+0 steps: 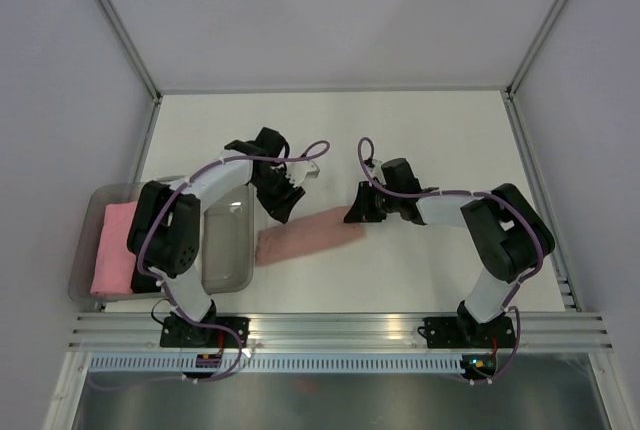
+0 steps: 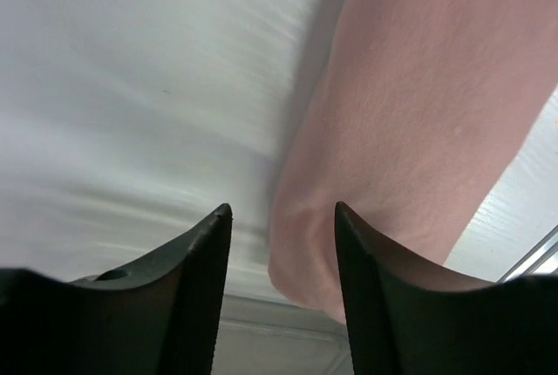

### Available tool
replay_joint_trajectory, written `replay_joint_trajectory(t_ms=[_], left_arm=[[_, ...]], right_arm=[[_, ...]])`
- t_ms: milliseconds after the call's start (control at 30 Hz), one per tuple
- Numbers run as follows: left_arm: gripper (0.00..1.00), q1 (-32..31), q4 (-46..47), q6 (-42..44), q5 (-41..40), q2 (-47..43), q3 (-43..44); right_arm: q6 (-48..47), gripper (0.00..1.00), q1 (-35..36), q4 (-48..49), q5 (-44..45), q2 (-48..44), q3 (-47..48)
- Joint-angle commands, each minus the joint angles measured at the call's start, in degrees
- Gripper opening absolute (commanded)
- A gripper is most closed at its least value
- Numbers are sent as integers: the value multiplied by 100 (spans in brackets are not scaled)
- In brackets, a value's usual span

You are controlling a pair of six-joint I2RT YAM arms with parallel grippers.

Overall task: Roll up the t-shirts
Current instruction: Roll the tshirt, then place the rolled tshirt into the container

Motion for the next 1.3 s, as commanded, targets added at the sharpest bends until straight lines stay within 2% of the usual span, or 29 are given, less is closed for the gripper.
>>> replay_joint_trajectory(t_ms=[0,33,67,167,333,400,500,700,833,1067,1267], left_arm=[[57,-29,286,-48,-13,-628,632],[62,-81,295,-22,-30,-741,703],[76,-125,295,30,-31,-821,747],[100,-529,321,347,-493,-997,792],[100,-1434,540,962,-1015,-1120,55],[100,-1575,926,1233,-1164,-1182,-409],[100,-1813,1331,1498,-1314,-1059,-658],[100,-2191,1270,1095,-1190,-796,-544],[100,-2191,1279,726,-1612,-278,-518],[100,-2174,1700,278,-1876,-74,-746],[100,-2174,1771,-206,-1621,118,-939]], right_arm=[[457,14,14,-214,-4,106,110],[519,14,22,-240,32,106,110],[641,13,14,-284,102,133,137],[966,13,14,-215,85,212,163],[1039,14,5,-257,129,352,304],[899,16,5,-302,172,361,383],[766,17,14,-381,190,388,444],[512,18,14,-547,409,528,576],[283,19,5,-749,506,529,664],[-17,21,14,-1084,612,502,902],[-8,25,5,-1119,709,484,936]])
